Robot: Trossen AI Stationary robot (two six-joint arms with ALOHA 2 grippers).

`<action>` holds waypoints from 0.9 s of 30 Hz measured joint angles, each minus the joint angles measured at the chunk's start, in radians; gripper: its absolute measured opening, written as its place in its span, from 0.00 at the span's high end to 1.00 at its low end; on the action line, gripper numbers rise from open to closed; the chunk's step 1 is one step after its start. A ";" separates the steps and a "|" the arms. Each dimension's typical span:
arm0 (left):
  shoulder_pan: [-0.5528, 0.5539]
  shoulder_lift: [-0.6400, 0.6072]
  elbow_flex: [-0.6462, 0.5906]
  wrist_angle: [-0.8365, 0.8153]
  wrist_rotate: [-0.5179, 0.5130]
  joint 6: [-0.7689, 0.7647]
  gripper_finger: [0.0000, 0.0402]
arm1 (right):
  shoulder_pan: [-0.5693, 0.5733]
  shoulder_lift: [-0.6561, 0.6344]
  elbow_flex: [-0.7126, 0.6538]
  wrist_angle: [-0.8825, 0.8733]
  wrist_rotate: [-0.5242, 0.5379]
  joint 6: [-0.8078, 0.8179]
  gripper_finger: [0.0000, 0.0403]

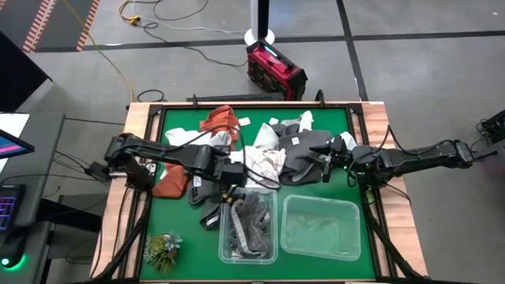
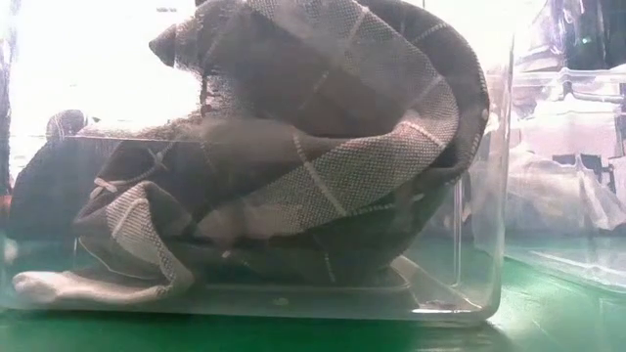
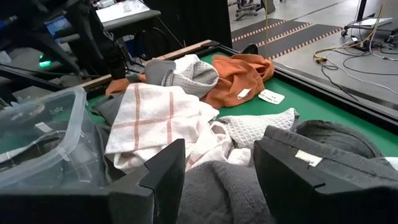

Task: Sort towels by color in basket
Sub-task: Put the left dark grey towel into the left transparent bin

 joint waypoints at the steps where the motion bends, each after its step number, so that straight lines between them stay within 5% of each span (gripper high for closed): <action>1: 0.000 -0.026 -0.040 -0.002 0.000 -0.013 0.58 | 0.000 0.000 0.000 -0.004 0.000 -0.001 0.46; 13: 0.031 -0.275 -0.559 0.277 0.050 -0.101 0.58 | 0.000 0.000 0.000 0.025 0.000 0.002 0.46; 27: 0.105 -0.304 -0.793 0.525 0.045 -0.099 0.58 | 0.000 0.000 0.000 0.024 0.000 0.002 0.46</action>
